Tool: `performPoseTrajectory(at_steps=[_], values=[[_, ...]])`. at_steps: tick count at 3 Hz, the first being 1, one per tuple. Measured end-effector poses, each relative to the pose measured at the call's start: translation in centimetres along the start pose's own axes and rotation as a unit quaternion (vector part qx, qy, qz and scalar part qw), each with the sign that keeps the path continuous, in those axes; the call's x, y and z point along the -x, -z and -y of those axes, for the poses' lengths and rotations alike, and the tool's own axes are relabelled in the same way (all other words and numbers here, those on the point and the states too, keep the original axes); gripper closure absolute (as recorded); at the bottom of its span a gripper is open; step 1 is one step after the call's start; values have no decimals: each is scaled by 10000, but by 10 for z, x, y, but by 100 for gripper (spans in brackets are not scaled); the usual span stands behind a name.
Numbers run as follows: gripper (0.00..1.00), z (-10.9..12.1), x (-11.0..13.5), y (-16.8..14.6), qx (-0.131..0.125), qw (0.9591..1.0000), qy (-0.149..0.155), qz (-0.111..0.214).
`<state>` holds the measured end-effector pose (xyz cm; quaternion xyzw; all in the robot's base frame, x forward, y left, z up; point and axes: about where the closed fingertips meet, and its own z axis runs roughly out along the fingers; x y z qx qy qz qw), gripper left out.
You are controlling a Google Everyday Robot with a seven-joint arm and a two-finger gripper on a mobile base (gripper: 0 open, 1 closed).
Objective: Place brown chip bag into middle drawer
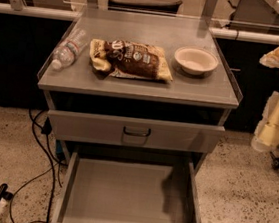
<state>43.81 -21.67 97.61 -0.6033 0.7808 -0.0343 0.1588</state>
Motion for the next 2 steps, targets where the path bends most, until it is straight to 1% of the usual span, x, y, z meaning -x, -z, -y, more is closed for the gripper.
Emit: performPoseTrajectory(at_steps=[1, 2], values=[[0, 0, 0, 0, -4, 10000, 1, -1], [0, 4, 3, 2, -122, 9999, 52, -34]])
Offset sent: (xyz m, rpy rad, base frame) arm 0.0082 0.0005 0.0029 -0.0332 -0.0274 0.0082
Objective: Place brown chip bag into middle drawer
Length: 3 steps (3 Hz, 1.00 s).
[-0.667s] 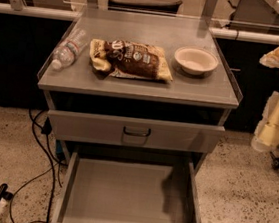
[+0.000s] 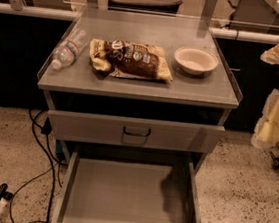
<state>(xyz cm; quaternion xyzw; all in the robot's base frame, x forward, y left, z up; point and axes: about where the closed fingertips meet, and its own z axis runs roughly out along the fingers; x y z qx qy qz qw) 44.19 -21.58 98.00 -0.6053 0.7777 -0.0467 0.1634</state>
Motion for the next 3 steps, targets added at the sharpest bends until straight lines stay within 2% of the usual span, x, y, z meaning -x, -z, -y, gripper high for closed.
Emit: performPoseTrajectory(at_steps=[1, 2, 3], values=[[0, 30, 20, 3, -243, 9985, 475, 132], [0, 83, 68, 5, -429, 9891, 1175, 779], [0, 117, 102, 10, -520, 9793, 1448, 1318]])
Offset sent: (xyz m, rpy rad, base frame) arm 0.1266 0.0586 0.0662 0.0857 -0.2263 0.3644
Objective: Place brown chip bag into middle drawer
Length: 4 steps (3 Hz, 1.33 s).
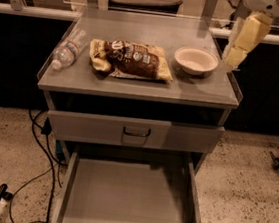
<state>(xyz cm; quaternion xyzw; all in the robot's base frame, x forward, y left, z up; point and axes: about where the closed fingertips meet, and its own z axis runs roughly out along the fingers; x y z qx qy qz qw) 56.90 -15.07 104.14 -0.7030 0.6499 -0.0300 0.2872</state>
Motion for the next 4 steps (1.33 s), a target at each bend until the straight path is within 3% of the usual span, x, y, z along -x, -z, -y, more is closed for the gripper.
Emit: performPoseTrajectory(at_steps=[1, 2, 3, 4], values=[[0, 33, 12, -19, 41, 9979, -298, 569], [0, 50, 30, -35, 97, 9938, -829, 740], [0, 51, 31, -35, 74, 9921, -995, 755], [0, 54, 35, -38, -210, 9903, -1114, 800]])
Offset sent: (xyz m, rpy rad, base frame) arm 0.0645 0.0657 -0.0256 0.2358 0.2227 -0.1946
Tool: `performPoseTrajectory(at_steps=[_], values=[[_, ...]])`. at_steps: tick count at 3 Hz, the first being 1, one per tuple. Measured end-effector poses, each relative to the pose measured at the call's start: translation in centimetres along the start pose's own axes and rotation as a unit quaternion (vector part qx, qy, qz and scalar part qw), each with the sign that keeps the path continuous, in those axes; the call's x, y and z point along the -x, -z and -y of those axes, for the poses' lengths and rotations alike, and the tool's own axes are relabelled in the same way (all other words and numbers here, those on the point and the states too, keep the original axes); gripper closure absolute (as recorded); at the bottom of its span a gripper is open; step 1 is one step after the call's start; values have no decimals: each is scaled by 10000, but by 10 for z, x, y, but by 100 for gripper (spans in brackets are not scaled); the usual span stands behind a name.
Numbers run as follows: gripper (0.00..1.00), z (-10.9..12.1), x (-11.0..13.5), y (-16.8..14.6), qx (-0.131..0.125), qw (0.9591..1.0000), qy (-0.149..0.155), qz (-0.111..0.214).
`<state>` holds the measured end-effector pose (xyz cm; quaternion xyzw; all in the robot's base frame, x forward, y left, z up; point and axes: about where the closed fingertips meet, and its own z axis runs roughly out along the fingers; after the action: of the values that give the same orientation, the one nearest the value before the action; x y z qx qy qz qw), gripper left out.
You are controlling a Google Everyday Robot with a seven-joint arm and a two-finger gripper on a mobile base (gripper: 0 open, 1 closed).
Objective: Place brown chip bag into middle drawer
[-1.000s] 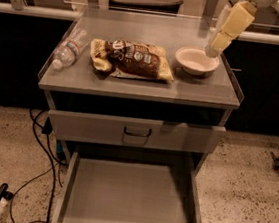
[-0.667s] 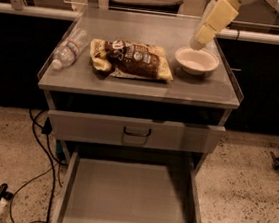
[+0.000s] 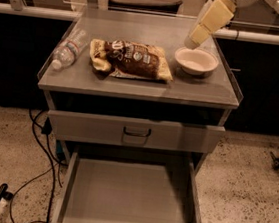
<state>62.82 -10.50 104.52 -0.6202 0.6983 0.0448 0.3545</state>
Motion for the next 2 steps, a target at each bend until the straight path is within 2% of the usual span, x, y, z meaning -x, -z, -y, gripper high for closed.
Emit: performPoseTrajectory(at_steps=[1, 2], values=[[0, -15, 6, -29, -299, 9985, -395, 226], [0, 12, 23, -84, -617, 9944, -558, 657]])
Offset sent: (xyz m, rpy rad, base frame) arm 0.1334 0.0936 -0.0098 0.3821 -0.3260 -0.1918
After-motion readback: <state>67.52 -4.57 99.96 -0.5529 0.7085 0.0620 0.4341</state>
